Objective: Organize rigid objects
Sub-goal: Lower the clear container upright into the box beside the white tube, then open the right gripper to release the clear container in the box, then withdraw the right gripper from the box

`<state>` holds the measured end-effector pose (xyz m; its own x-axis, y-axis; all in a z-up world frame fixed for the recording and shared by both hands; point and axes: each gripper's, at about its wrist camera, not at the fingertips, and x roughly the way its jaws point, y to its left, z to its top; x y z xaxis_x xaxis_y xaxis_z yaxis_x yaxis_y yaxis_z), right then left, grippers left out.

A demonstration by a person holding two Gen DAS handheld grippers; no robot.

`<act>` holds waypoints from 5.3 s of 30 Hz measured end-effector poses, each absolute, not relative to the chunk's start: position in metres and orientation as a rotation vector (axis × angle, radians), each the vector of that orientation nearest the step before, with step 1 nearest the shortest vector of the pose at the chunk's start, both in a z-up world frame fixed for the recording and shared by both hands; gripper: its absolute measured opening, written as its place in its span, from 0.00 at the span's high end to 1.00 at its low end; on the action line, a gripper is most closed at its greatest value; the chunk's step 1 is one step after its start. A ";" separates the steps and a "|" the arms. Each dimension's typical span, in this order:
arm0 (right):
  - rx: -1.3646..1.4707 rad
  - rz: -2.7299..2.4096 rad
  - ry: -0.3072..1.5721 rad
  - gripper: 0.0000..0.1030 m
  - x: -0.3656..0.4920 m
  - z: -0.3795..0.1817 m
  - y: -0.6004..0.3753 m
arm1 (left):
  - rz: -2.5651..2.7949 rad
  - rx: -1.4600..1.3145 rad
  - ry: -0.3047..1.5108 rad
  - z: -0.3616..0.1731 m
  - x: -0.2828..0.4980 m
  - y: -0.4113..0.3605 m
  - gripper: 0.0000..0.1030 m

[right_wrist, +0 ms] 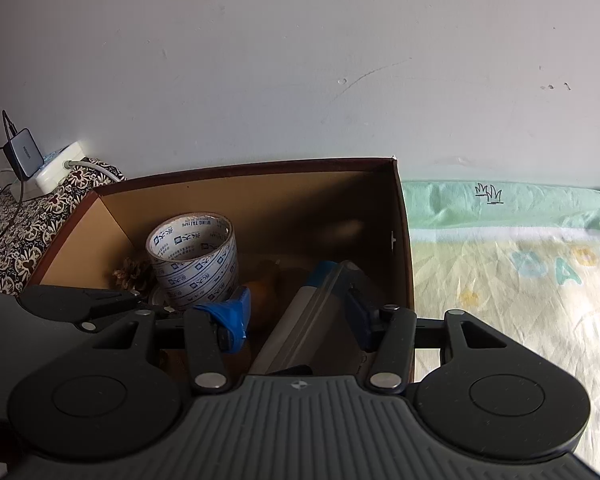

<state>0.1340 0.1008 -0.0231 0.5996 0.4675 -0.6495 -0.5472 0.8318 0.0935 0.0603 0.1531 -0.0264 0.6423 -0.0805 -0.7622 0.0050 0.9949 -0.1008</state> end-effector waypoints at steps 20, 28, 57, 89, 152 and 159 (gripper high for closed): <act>-0.106 0.512 0.672 0.64 0.115 -0.031 0.100 | 0.030 -0.070 0.853 -0.032 0.043 0.169 0.37; -0.064 0.484 0.632 0.64 0.110 -0.034 0.093 | 0.042 -0.065 0.844 -0.033 0.040 0.168 0.36; 0.017 0.515 0.566 0.65 0.099 -0.034 0.081 | 0.111 0.025 0.772 -0.030 0.035 0.161 0.33; 0.004 0.479 0.659 0.63 0.100 -0.028 0.087 | 0.213 -0.024 0.895 -0.031 0.038 0.168 0.30; 0.036 0.594 0.575 0.62 0.026 0.012 0.020 | 0.470 0.011 0.844 0.028 -0.036 0.109 0.29; -0.013 0.568 0.591 0.62 0.013 0.000 -0.004 | 0.458 -0.063 0.883 0.005 -0.047 0.080 0.29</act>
